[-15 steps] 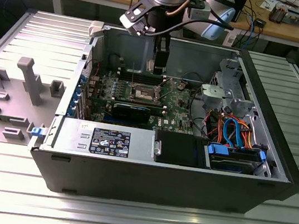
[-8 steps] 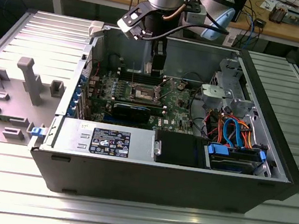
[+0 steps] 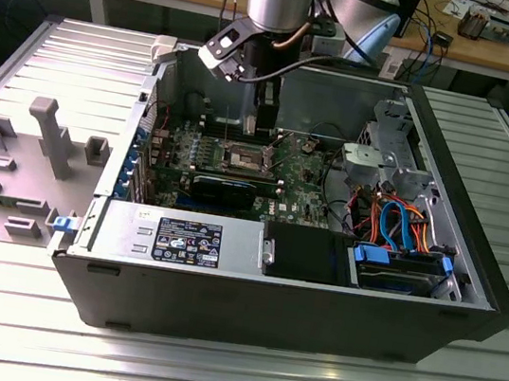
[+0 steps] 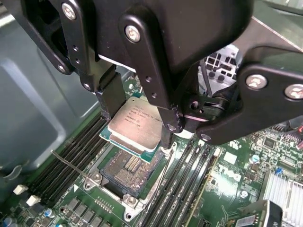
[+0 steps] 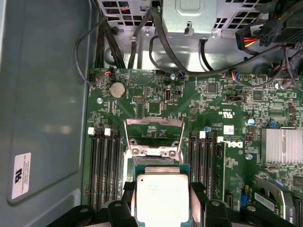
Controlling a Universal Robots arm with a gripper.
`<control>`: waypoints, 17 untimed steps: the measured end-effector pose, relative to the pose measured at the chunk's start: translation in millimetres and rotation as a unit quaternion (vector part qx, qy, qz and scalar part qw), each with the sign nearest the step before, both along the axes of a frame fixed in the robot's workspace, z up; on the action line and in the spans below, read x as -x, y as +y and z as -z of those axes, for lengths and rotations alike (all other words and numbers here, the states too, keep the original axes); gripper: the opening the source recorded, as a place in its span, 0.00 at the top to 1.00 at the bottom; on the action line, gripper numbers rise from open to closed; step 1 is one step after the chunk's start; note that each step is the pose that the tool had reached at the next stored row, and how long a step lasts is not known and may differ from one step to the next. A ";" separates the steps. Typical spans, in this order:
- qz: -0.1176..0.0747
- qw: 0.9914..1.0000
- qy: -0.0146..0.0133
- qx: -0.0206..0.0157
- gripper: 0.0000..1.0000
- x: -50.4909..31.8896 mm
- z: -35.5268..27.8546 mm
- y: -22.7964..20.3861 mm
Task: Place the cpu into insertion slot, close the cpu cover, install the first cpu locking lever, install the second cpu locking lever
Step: 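Place the cpu into insertion slot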
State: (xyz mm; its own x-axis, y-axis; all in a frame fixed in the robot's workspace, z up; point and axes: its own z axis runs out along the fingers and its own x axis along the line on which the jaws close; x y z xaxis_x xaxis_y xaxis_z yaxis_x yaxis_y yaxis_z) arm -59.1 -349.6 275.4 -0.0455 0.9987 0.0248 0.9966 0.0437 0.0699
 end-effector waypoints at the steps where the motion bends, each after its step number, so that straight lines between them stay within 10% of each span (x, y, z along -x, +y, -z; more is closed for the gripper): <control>1: 0.000 1.000 0.000 0.000 0.46 0.0 2.4 0.0; 17: 0.000 1.000 0.000 0.000 0.46 0.0 5.2 0.0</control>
